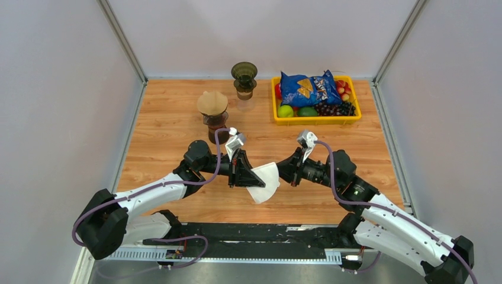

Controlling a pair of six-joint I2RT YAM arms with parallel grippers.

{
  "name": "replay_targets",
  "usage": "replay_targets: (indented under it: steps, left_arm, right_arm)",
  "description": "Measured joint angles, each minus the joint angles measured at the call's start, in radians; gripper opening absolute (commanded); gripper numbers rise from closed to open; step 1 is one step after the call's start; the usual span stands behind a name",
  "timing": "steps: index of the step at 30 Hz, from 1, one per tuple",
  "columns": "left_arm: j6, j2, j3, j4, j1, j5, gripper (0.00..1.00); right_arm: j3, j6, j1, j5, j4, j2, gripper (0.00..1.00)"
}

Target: Place the coffee filter in the dripper

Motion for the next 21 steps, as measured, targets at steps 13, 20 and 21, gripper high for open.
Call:
replay_targets:
  steps: [13, 20, 21]
  left_arm:
    - [0.010, -0.009, 0.035, -0.087, -0.001, -0.117, 0.00]
    - [0.059, -0.060, 0.040, -0.192, 0.000, -0.214, 0.00]
    - [0.063, -0.061, 0.042, -0.200, -0.001, -0.218, 0.00]
  right_arm:
    - [0.000, -0.038, 0.000, 0.063, -0.127, -0.111, 0.50]
    - [0.000, -0.049, 0.000, 0.143, -0.206, -0.227, 0.56]
    - [0.000, -0.050, 0.000, 0.147, -0.209, -0.230, 0.57]
